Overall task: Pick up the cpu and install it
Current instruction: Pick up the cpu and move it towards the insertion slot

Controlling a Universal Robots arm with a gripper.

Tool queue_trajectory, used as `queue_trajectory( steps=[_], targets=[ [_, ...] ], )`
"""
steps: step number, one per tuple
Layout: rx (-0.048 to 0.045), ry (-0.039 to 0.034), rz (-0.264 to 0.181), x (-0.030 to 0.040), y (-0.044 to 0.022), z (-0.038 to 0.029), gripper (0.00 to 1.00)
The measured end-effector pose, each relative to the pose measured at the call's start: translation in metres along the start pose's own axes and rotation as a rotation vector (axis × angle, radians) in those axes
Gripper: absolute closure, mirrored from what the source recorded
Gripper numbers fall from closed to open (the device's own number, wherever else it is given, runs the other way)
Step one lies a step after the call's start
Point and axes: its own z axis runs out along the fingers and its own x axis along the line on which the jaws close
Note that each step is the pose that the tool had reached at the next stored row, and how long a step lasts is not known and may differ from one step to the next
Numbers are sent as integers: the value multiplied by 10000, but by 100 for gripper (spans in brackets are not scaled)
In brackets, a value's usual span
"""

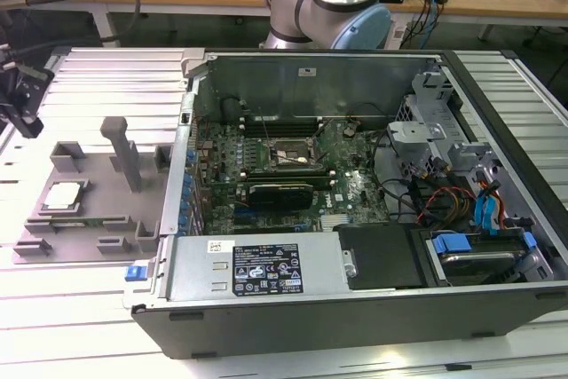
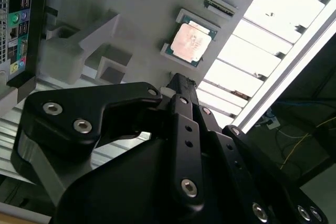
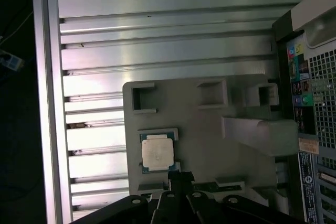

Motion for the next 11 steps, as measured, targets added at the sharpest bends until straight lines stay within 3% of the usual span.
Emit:
queue_trajectory(
  steps=[9, 11],
  targets=[
    [1, -1, -1, 20, -8, 55, 89],
    [78, -6, -2, 29, -8, 68, 89]
  ],
)
